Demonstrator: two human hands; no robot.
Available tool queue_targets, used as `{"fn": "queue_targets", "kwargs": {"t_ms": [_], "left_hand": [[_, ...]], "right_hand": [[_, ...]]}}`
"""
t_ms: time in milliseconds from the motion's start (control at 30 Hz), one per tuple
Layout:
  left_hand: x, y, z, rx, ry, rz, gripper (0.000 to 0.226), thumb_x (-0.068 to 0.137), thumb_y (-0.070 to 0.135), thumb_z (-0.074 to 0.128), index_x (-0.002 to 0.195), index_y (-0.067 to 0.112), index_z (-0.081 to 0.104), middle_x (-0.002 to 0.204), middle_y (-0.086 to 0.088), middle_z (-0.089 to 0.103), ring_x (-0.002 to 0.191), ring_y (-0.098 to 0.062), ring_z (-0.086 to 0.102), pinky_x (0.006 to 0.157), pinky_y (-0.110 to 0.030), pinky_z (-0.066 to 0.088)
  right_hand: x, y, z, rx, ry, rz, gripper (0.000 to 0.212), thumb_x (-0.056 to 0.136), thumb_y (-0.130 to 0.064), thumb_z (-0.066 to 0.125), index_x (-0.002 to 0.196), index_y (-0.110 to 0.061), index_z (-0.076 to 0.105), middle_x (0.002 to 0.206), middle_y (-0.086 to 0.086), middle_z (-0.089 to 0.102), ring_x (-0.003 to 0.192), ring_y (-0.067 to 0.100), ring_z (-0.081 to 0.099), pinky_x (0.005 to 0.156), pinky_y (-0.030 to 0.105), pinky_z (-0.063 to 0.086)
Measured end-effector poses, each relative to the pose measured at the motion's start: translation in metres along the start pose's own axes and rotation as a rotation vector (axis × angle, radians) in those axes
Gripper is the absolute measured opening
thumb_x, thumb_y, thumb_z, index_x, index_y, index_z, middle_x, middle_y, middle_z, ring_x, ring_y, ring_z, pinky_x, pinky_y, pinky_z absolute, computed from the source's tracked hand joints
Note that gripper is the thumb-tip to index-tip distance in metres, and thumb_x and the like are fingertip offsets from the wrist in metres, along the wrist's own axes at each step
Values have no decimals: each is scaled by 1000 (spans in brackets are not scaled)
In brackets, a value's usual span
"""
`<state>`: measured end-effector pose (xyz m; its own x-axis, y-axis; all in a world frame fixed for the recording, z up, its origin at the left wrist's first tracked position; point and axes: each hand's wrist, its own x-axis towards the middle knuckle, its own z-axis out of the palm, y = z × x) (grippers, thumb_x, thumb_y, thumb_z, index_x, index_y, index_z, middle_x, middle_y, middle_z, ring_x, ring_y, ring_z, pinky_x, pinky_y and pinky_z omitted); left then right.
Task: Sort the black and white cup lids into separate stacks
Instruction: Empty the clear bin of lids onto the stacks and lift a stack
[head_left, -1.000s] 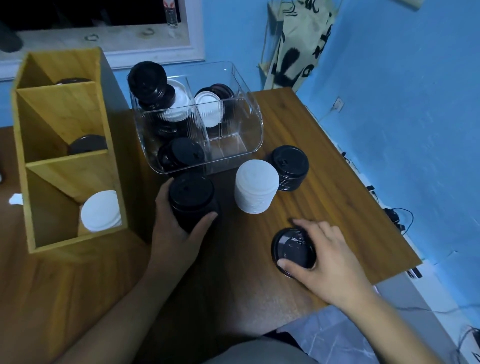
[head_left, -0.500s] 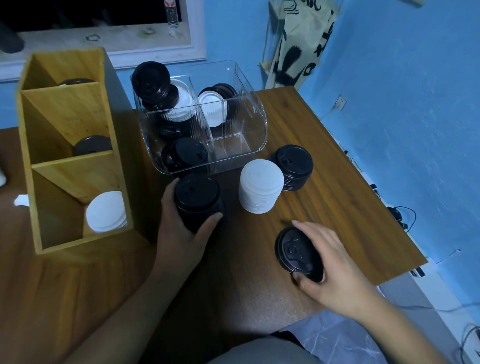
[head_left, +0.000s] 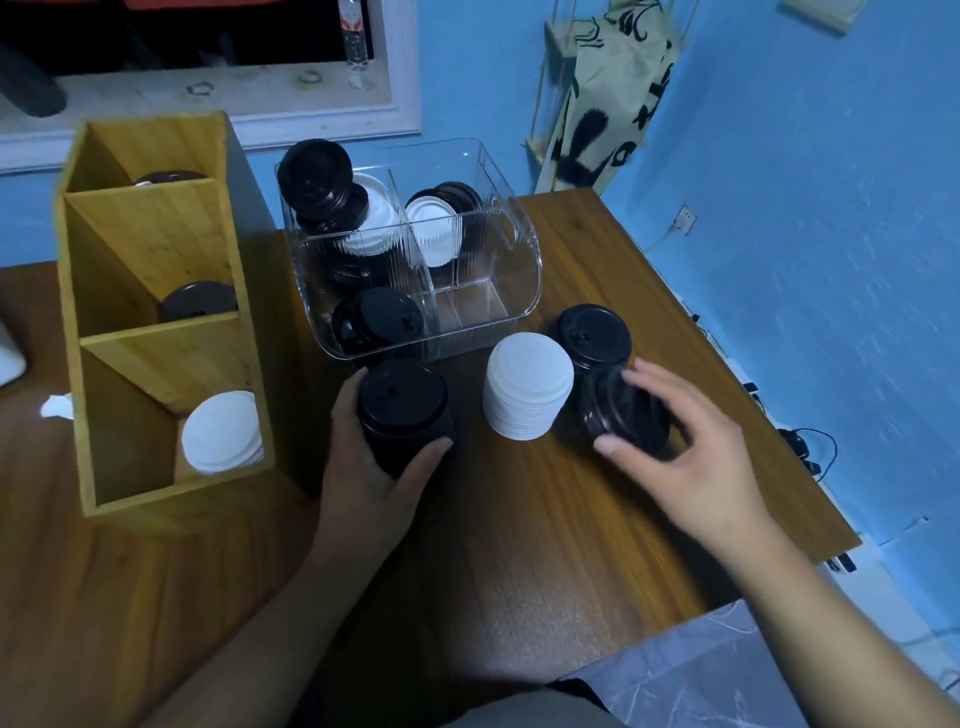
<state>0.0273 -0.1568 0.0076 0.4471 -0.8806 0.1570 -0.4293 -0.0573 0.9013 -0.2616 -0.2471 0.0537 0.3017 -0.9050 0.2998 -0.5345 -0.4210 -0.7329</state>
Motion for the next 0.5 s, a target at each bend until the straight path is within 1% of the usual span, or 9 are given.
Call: {"fn": "queue_targets", "kwargs": {"t_ms": [67, 100, 200, 267, 333, 400, 500], "left_hand": [[0, 0, 0, 1, 3, -9, 101, 77, 39, 85, 155, 40, 21, 145, 28, 36, 133, 24, 29, 112, -15, 32], [0, -1, 0, 4, 6, -13, 101, 77, 39, 85, 155, 41, 20, 145, 29, 35, 133, 24, 29, 112, -16, 32], [0, -2, 0, 13, 8, -12, 100, 76, 41, 84, 152, 47, 19, 139, 42, 33, 131, 26, 27, 109, -12, 31], [-1, 0, 0, 14, 8, -7, 99, 75, 42, 84, 149, 50, 18, 136, 51, 27, 131, 27, 28, 107, -9, 30], [0, 0, 0, 0, 8, -3, 99, 75, 40, 85, 149, 50, 20, 136, 53, 27, 133, 24, 30, 108, -10, 31], [0, 1, -1, -10, 10, 0, 98, 74, 42, 84, 148, 50, 21, 136, 52, 29, 134, 21, 32, 109, -9, 32], [-1, 1, -2, -25, 5, 10, 97, 71, 50, 80, 148, 52, 20, 135, 54, 29, 134, 21, 33, 106, -2, 31]], "right_hand": [[28, 1, -3, 6, 39, 8, 65, 75, -48, 82, 135, -32, 61, 147, -11, 54, 136, 1, 48, 110, 16, 39], [42, 2, -4, -3, 46, 15, 64, 76, -48, 82, 135, -33, 60, 147, -12, 53, 136, 2, 47, 111, 18, 39], [76, 9, -1, -97, 12, 23, 63, 79, -45, 83, 137, -34, 60, 149, -11, 51, 139, 8, 46, 115, 40, 42], [90, 13, 2, -173, -54, 19, 63, 79, -45, 82, 138, -34, 60, 151, -10, 50, 140, 12, 43, 116, 46, 40], [97, 16, 5, -230, -131, 4, 64, 80, -46, 81, 139, -34, 59, 152, -10, 48, 141, 14, 41, 117, 46, 38], [101, 20, 7, -266, -195, -22, 66, 81, -48, 80, 141, -34, 57, 154, -8, 46, 141, 16, 40, 117, 46, 37], [100, 27, 13, -313, -248, -73, 67, 85, -51, 73, 146, -32, 53, 159, -4, 41, 144, 21, 36, 118, 47, 34]]}}
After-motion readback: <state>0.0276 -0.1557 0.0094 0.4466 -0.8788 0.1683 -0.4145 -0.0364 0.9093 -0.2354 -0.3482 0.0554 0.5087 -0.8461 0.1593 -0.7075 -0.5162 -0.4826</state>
